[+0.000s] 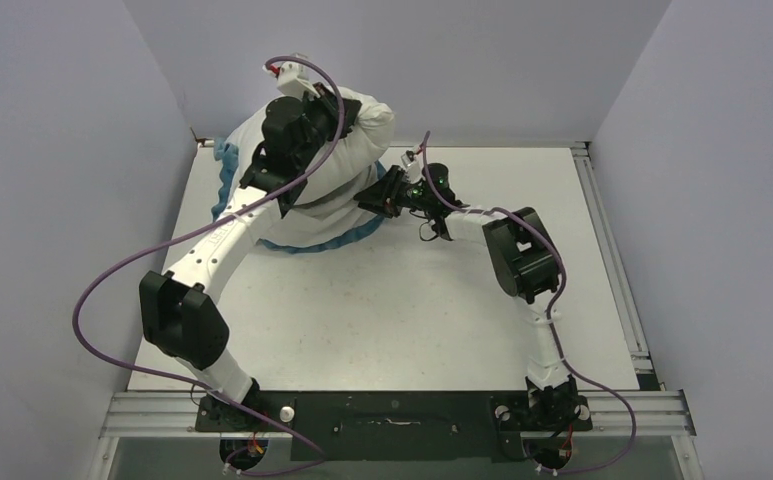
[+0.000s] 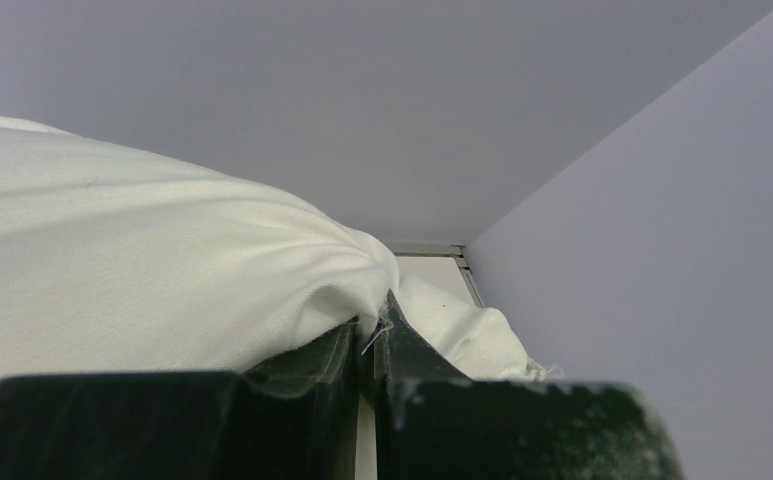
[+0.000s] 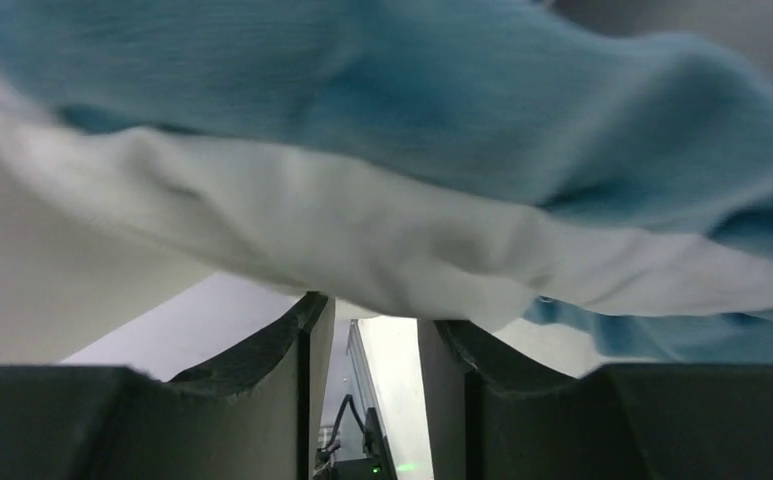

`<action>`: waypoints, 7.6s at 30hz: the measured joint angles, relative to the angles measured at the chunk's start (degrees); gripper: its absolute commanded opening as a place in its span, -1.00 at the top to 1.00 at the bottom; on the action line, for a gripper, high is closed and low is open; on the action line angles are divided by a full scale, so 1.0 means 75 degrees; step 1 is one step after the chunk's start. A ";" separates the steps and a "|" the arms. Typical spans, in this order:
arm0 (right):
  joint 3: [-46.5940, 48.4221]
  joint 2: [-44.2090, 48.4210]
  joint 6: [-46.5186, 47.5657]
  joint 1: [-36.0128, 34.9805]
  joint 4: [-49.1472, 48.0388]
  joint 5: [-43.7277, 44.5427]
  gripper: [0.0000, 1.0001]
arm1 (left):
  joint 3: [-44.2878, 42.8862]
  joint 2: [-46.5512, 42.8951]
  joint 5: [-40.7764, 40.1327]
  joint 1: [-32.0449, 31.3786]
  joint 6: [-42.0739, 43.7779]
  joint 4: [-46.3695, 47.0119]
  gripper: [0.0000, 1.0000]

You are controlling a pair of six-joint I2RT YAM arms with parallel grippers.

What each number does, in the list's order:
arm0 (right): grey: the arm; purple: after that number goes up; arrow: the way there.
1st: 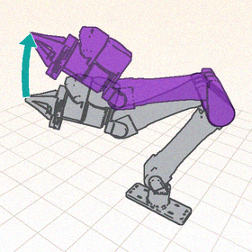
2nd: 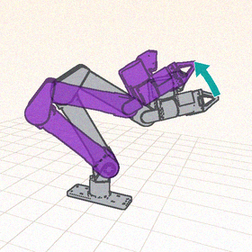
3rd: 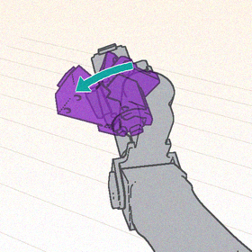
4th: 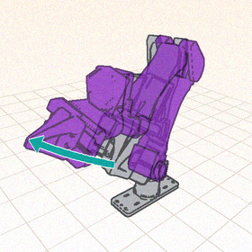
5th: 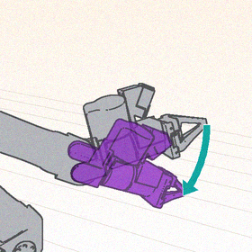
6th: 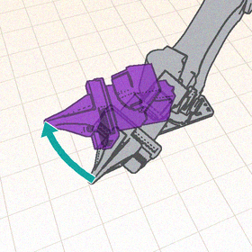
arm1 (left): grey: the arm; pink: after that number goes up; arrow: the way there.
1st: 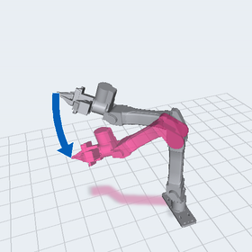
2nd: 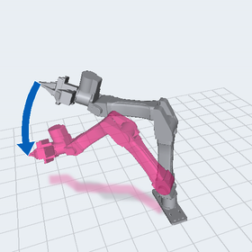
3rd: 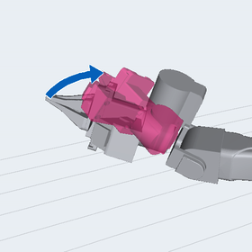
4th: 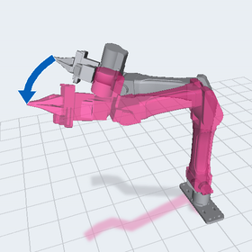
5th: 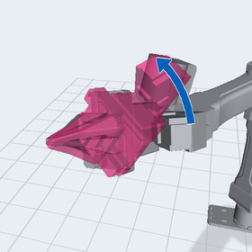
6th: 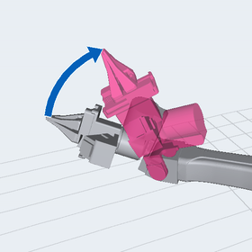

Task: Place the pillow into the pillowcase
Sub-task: Stuff the pillow into the pillowcase.

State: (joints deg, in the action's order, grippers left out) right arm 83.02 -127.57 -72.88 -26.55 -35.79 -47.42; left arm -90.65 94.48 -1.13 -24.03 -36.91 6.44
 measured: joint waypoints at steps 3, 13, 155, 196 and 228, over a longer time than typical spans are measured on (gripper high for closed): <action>0.0146 -0.0341 -0.0003 0.0035 0.0111 0.0134 0.15 | 0.0047 -0.0023 0.0023 0.0015 -0.0006 0.0017 1.00; 0.0306 -0.0597 0.0003 0.0047 0.0233 0.0280 -0.17 | 0.0064 -0.0055 0.0052 0.0058 -0.0029 0.0035 1.00; 0.5173 -0.1416 0.6446 -0.2116 0.6242 0.3590 0.14 | -0.0816 0.0032 0.0909 0.2302 -0.1107 -0.1177 1.00; 0.6598 -0.2938 0.5974 -0.1603 0.4913 0.3051 -0.24 | -0.0388 -0.0268 0.1632 0.2856 -0.1874 -0.0796 1.00; 0.7746 -0.3378 0.8874 -0.1839 0.5805 0.1853 -0.25 | -0.0501 -0.0262 0.2119 0.3270 -0.1784 -0.1000 1.00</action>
State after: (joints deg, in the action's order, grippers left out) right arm 141.12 -152.90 -6.33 -40.34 7.75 -33.52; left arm -94.41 92.51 14.76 0.49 -50.28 -1.06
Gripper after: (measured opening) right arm 0.774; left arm 0.029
